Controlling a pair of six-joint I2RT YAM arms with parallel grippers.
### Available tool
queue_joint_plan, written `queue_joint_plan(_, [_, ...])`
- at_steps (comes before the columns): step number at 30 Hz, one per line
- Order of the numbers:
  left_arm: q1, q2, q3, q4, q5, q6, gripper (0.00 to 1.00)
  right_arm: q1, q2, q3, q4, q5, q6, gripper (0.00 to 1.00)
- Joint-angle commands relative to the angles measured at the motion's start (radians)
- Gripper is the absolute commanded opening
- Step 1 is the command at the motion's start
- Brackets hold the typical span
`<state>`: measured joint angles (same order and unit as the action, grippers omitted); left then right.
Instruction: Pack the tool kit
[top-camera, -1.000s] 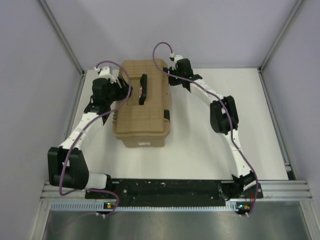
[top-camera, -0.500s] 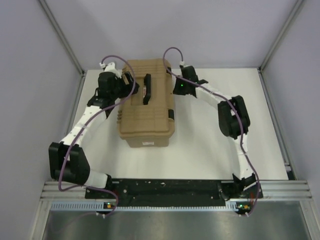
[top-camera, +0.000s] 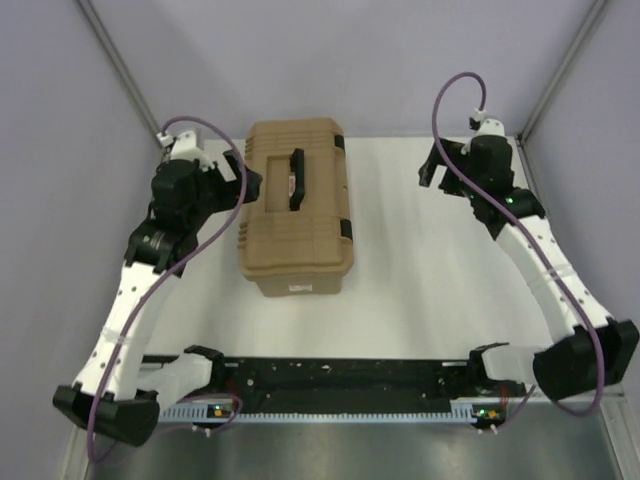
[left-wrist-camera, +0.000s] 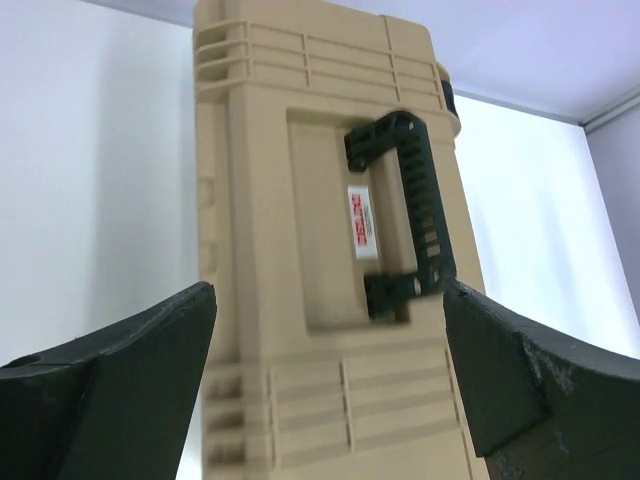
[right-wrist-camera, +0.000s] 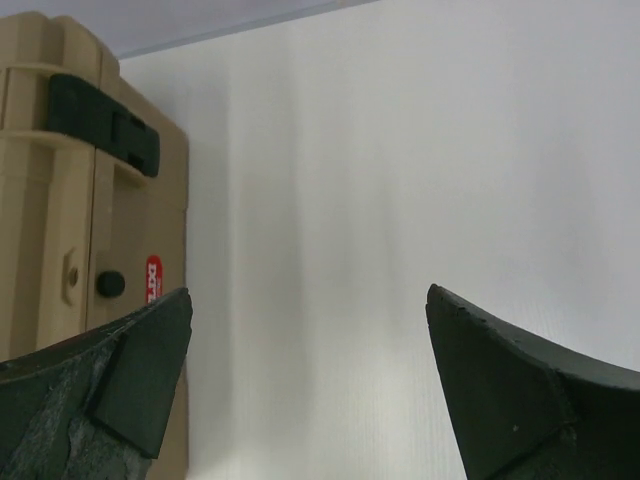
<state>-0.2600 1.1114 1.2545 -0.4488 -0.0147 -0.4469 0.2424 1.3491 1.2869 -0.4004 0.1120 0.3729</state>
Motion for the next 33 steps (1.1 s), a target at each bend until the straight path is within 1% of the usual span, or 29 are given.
queue_joint_plan(1, [0.001, -0.213, -0.036, -0.26, -0.036, 0.007, 0.98, -0.006, -0.247, -0.06, -0.201, 0.041, -0.065, 0.99])
queue_joint_plan(3, [0.001, -0.315, -0.055, -0.333, -0.025, 0.001, 0.98, -0.008, -0.367, -0.069, -0.264, 0.038, -0.086, 0.99])
queue_joint_plan(5, [0.001, -0.379, -0.046, -0.414, -0.005, -0.003, 0.98, -0.009, -0.467, -0.066, -0.34, 0.034, -0.109, 0.99])
queue_joint_plan(9, [0.001, -0.446, -0.001, -0.603, 0.002, -0.022, 0.98, -0.009, -0.629, -0.02, -0.481, 0.069, -0.138, 0.99])
queue_joint_plan(12, [0.001, -0.507, -0.004, -0.677, 0.01, -0.039, 0.98, -0.009, -0.754, 0.014, -0.532, 0.129, -0.111, 0.99])
queue_joint_plan(17, [0.001, -0.588, 0.011, -0.737, -0.017, -0.049, 0.98, -0.009, -0.89, 0.043, -0.59, 0.198, -0.065, 0.99])
queue_joint_plan(23, [0.001, -0.596, 0.074, -0.798, -0.088, -0.035, 0.98, -0.008, -0.973, 0.032, -0.629, 0.242, -0.038, 0.99])
queue_joint_plan(26, [0.001, -0.599, 0.089, -0.814, -0.143, -0.032, 0.98, -0.006, -0.982, 0.031, -0.64, 0.247, -0.034, 0.99])
queue_joint_plan(33, [0.001, -0.602, 0.091, -0.814, -0.169, -0.016, 0.98, -0.008, -0.978, -0.004, -0.644, 0.252, -0.028, 0.99])
